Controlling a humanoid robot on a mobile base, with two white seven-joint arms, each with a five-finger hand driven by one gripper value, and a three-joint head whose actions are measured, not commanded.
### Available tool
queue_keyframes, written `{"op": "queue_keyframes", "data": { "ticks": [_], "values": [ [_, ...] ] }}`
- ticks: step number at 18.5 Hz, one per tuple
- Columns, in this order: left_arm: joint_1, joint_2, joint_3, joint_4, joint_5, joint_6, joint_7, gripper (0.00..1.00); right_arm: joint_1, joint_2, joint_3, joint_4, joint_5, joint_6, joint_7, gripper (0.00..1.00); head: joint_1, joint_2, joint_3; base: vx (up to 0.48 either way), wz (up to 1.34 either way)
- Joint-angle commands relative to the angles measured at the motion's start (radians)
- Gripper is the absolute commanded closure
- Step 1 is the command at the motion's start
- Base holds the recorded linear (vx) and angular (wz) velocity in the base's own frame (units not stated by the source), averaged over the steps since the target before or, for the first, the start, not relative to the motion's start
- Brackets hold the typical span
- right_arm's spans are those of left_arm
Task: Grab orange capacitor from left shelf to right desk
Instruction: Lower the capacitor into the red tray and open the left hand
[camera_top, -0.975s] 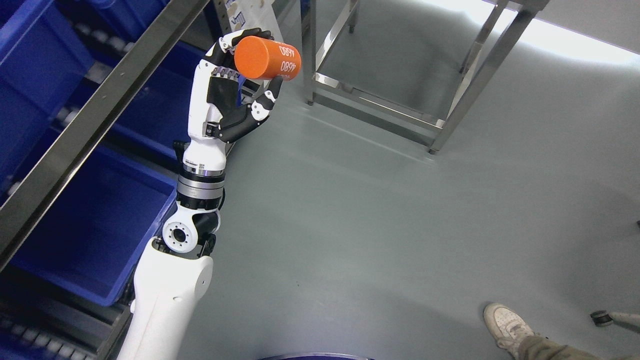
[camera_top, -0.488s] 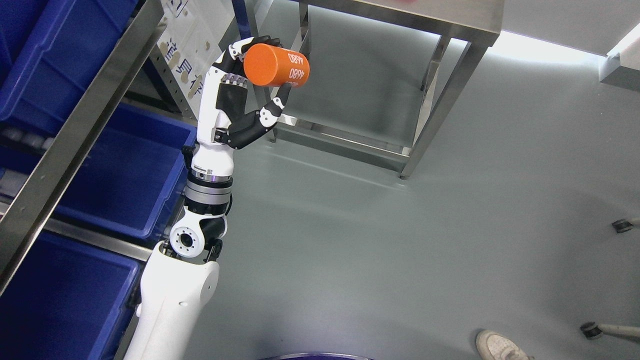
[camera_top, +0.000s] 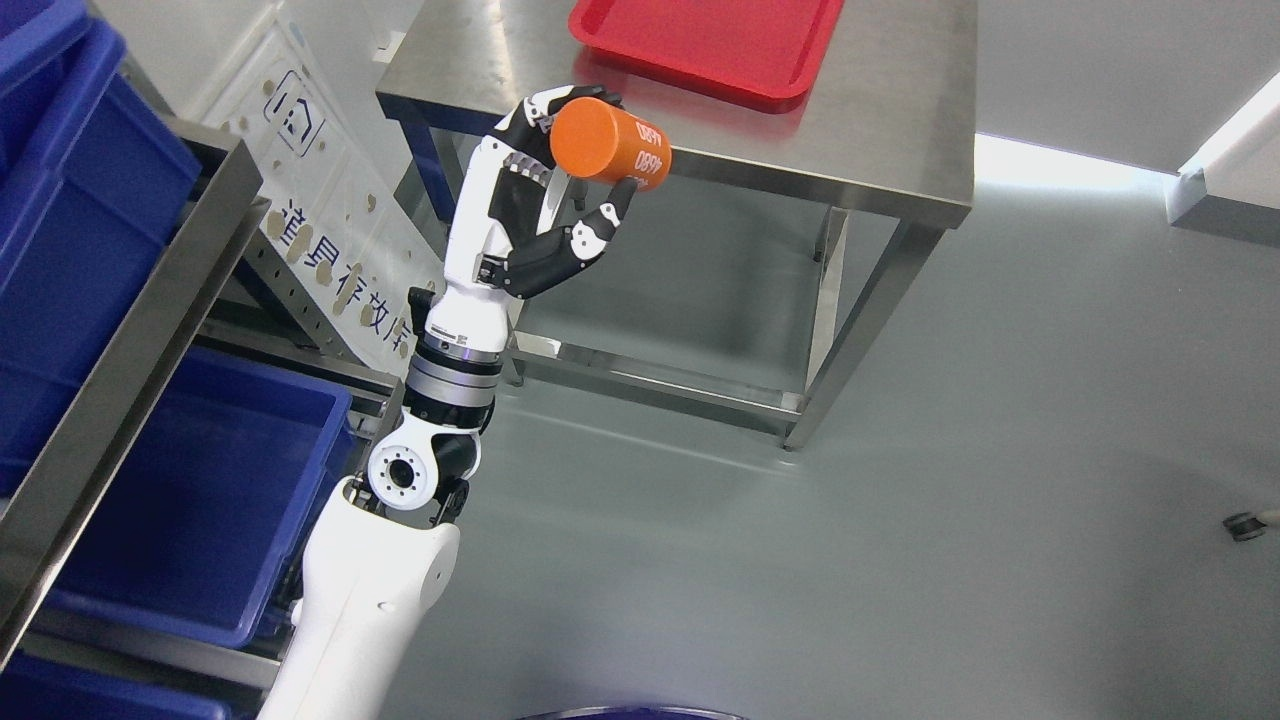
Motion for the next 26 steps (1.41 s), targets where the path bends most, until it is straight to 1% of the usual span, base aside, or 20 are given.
{"op": "queue_keyframes", "data": {
  "ticks": [1,4,9,12,15,20,23,25,26],
  "values": [
    [-0.042,0.013,-0.091,0.018,-0.014,0.059,0.006,0.98,-0.002,-0.017,-0.011,-0.034,0.005,-0.001,0.002,0.0,0.0,0.0,0.0,0.409,-0.06],
    [-0.066,0.013,-0.105,0.039,-0.014,0.104,0.006,0.97,-0.002,-0.017,-0.011,-0.034,0.005,-0.001,0.002,0.0,0.0,0.0,0.0,0.39,-0.1],
    [-0.138,0.013,-0.113,0.117,-0.017,0.139,0.006,0.97,-0.002,-0.017,-0.011,-0.034,0.005,-0.001,0.002,0.0,0.0,0.0,0.0,0.366,0.01],
    [-0.151,0.013,-0.13,0.174,-0.016,0.211,0.005,0.97,-0.002,-0.017,-0.011,-0.034,0.005,0.001,0.002,0.0,0.0,0.0,0.0,0.289,0.02],
    [-0.172,0.013,-0.142,0.249,-0.017,0.214,0.006,0.97,-0.002,-0.017,-0.011,-0.034,0.005,-0.001,0.002,0.0,0.0,0.0,0.0,0.27,-0.08],
    [-0.178,0.013,-0.18,0.26,-0.017,0.269,0.001,0.96,-0.002,-0.017,-0.011,-0.034,0.005,-0.001,0.002,0.0,0.0,0.0,0.0,0.163,-0.12],
    [-0.177,0.013,-0.185,0.26,-0.017,0.274,0.001,0.96,-0.002,-0.017,-0.011,-0.034,0.005,-0.001,0.002,0.0,0.0,0.0,0.0,0.067,-0.05],
    [-0.177,0.013,-0.174,0.26,-0.016,0.274,0.0,0.93,-0.002,-0.017,-0.011,-0.034,0.005,-0.001,0.002,0.0,0.0,0.0,0.0,0.028,-0.02],
    [-0.177,0.013,-0.17,0.26,-0.016,0.274,0.0,0.89,-0.002,-0.017,-0.011,-0.034,0.005,-0.001,0.0,0.0,0.0,0.0,0.0,0.014,0.0]
  ]
}}
